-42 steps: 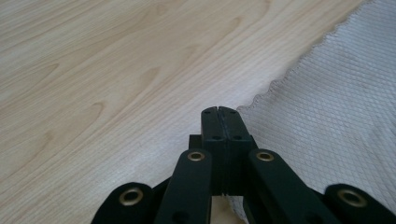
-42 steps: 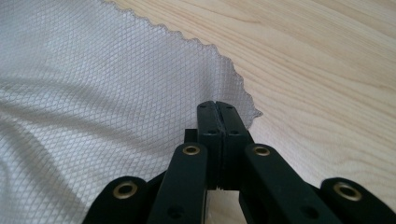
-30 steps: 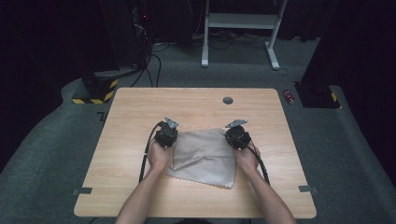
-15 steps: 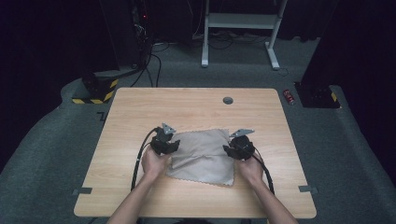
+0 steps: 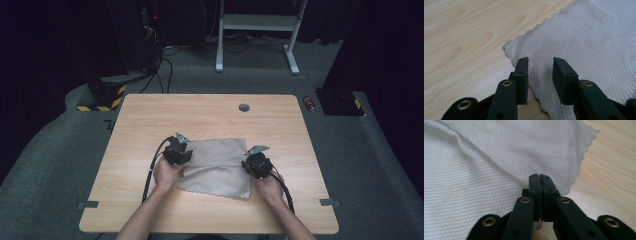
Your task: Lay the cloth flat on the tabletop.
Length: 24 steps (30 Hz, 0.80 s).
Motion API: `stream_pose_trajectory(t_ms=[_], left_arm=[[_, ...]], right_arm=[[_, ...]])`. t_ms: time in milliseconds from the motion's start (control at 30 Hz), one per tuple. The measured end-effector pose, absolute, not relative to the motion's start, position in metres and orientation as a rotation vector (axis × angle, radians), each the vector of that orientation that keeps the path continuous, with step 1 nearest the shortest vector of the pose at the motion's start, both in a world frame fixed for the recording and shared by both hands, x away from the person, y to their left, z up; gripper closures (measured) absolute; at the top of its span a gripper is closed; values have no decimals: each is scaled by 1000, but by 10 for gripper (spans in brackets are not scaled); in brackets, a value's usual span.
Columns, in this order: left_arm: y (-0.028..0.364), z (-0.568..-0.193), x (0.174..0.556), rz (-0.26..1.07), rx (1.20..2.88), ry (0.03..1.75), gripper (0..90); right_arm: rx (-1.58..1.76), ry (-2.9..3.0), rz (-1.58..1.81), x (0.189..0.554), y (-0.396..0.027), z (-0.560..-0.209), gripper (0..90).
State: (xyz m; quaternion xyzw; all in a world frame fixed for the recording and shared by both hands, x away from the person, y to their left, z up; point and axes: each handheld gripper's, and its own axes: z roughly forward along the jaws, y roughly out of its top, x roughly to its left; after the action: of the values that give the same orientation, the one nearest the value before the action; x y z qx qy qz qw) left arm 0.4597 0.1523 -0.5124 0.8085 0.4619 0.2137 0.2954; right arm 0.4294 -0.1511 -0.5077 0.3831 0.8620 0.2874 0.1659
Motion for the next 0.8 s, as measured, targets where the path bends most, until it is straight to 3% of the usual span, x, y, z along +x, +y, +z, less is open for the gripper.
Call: stream_pose_trajectory(t_ms=[133,267,600,800], left_arm=[[151,-511,474,617,2165,1264,636],[156,-505,475,553,2105,1305,582],[169,-487,397,507,2065,1158,525],[174,-490,359,570,2093,1126,537]], right_arm=[[1087,2429,784,441,-151,-508,891],[1138,2413,811,446,-156,-506,786],[1051,2447,978,391,-164,-496,757],[1021,2481,993,373,-161,-505,711]])
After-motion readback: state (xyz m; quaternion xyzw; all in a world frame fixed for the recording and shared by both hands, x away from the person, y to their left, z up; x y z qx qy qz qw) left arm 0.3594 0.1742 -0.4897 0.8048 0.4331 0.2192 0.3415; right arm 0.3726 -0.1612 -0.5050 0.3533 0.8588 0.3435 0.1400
